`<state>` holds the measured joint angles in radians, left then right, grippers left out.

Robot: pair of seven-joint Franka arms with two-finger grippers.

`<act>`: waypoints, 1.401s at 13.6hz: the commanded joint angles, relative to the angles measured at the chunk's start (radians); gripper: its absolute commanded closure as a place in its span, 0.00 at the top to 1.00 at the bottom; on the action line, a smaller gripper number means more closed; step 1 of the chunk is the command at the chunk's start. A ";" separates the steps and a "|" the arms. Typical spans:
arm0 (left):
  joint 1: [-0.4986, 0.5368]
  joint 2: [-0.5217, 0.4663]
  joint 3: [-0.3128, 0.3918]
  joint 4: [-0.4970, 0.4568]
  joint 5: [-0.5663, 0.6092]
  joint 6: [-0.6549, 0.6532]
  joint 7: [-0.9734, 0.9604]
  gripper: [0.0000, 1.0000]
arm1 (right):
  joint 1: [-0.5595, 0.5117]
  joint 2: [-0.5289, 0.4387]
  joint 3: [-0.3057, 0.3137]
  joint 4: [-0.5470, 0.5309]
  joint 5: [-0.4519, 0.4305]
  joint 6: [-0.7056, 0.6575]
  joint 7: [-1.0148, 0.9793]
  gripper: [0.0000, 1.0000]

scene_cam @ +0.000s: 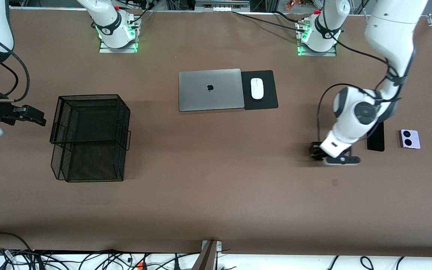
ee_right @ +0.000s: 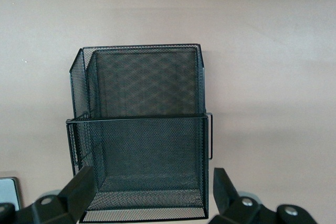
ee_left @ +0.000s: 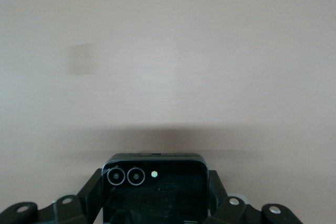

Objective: Place phones with both arms
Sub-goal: 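Carry the black flip phone with the left gripper toward the laptop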

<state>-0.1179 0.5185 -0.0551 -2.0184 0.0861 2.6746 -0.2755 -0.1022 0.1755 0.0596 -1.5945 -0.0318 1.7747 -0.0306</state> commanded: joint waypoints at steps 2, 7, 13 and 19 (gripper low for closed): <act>-0.199 0.104 0.015 0.163 -0.005 -0.025 -0.274 0.00 | -0.007 0.001 0.006 0.007 -0.010 -0.012 0.009 1.00; -0.411 0.297 0.021 0.565 0.004 -0.284 -0.597 0.00 | -0.007 0.001 0.006 0.007 -0.010 -0.012 0.009 1.00; -0.526 0.467 0.032 0.823 0.004 -0.286 -0.825 0.00 | -0.007 0.001 0.006 0.007 -0.010 -0.012 0.009 1.00; -0.608 0.552 0.032 0.978 0.004 -0.277 -0.858 0.00 | -0.007 0.001 0.006 0.007 -0.010 -0.012 0.009 1.00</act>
<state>-0.6955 1.0280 -0.0418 -1.1356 0.0861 2.4178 -1.1188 -0.1023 0.1755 0.0595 -1.5951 -0.0318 1.7744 -0.0306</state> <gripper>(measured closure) 0.194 0.000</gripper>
